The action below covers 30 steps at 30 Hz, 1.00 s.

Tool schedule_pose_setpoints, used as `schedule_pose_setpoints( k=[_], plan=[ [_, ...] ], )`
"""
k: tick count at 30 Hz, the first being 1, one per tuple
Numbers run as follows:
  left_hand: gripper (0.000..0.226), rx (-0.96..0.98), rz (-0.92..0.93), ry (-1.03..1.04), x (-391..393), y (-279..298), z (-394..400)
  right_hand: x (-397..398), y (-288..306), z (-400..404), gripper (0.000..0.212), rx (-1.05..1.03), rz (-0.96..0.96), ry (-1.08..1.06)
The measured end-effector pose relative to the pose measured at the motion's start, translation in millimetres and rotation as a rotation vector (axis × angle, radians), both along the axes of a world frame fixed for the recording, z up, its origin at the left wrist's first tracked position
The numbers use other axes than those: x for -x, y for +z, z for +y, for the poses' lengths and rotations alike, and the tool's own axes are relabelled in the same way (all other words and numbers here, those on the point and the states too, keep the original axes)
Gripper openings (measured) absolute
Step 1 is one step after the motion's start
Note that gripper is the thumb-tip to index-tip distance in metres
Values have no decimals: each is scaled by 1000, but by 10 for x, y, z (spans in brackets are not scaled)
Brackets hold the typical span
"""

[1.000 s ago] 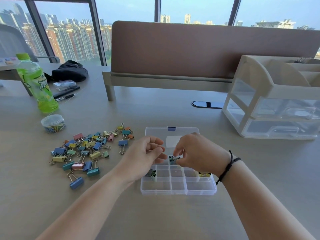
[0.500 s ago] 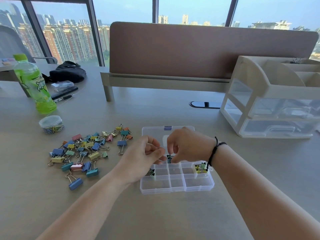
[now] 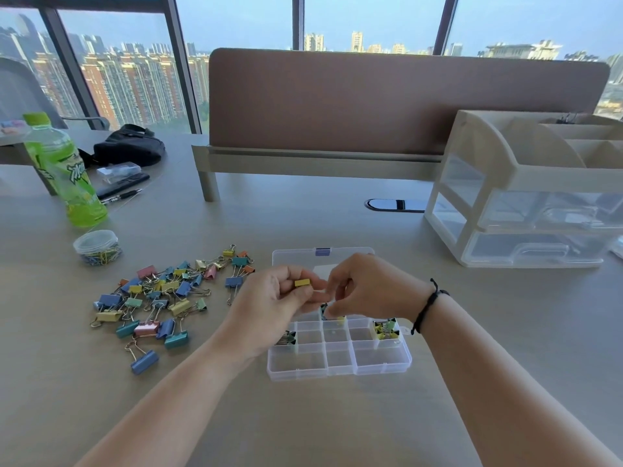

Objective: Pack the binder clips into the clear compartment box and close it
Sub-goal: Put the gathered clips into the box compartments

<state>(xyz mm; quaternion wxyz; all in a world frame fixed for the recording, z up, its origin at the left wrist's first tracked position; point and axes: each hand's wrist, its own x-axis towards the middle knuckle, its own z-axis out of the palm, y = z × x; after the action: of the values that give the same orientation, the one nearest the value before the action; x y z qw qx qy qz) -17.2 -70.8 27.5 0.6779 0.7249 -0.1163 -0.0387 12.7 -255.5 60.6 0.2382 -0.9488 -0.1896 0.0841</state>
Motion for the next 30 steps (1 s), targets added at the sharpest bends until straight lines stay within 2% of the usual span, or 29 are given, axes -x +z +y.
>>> schedule_pose_setpoints(
  k=[4, 6, 13, 16, 20, 30],
  plan=[
    [24, -216, -182, 105, -24, -50, 6, 59, -7, -56, 6, -58, -9, -23],
    [25, -255, -239, 134, -44, -67, 0, 106, -27, -83, 4, -97, -50, -47],
    [19, -245, -187, 54, 3, -24, -60, 213, -68, -166, 11, -235, -124, -77],
    [18, -319, -216, 64, 3, -21, -71, 242, -36, -173, 12, -294, -126, -57],
    [16, -473, -289, 83, 9, -33, -85, 249, -62, -209, 19, -292, -93, -44],
    [15, -634, -438, 53, 26, -122, -94, 248, -156, -222, 21, -175, -83, -62]
  ],
)
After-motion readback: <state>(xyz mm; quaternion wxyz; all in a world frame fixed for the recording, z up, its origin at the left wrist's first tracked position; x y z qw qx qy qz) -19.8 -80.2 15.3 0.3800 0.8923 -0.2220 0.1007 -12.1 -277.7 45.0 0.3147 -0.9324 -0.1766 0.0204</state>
